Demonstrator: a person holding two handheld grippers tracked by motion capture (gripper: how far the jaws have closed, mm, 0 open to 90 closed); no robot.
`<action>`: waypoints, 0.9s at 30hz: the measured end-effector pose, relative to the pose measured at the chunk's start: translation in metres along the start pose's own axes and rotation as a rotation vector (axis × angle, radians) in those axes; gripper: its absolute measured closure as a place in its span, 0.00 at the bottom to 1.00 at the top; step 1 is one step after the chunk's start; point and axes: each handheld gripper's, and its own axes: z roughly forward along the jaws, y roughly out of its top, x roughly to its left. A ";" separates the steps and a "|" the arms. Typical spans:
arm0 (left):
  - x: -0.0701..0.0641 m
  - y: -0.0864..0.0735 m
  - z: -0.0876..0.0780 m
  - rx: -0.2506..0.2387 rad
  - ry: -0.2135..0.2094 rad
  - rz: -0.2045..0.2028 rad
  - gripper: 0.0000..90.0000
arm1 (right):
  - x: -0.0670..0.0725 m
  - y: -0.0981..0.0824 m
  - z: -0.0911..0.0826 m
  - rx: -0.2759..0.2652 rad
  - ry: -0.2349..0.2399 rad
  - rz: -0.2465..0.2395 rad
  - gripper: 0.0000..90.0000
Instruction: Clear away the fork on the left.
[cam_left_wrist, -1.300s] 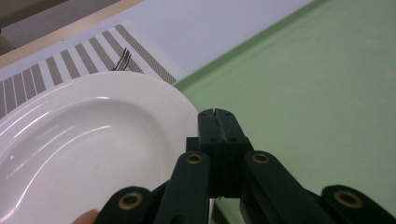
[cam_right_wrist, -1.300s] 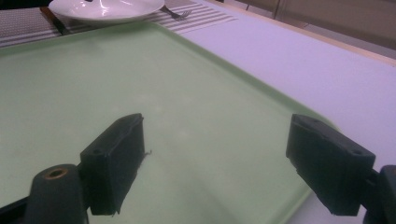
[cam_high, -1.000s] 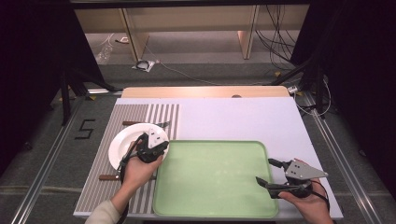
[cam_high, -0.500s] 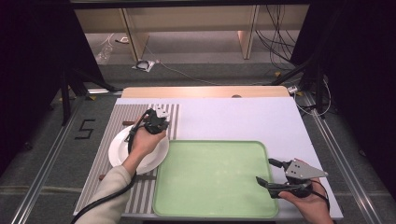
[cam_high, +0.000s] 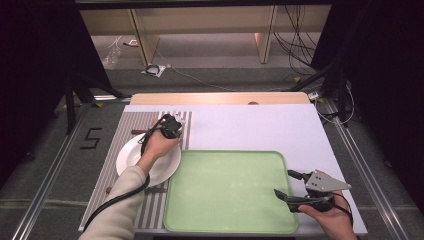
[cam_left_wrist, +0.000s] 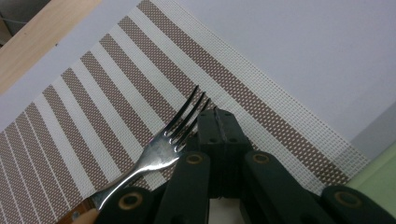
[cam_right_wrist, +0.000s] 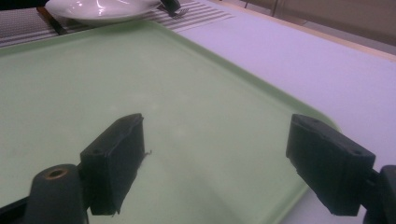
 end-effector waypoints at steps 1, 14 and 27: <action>0.002 0.002 0.001 0.013 -0.010 0.022 1.00 | 0.000 0.000 0.000 0.000 0.000 0.000 0.23; 0.010 0.007 0.009 0.102 -0.032 0.065 1.00 | 0.000 0.000 0.000 -0.002 0.000 0.000 0.23; 0.012 0.011 0.017 0.159 -0.032 0.096 1.00 | 0.000 0.000 0.000 0.004 -0.003 -0.001 0.23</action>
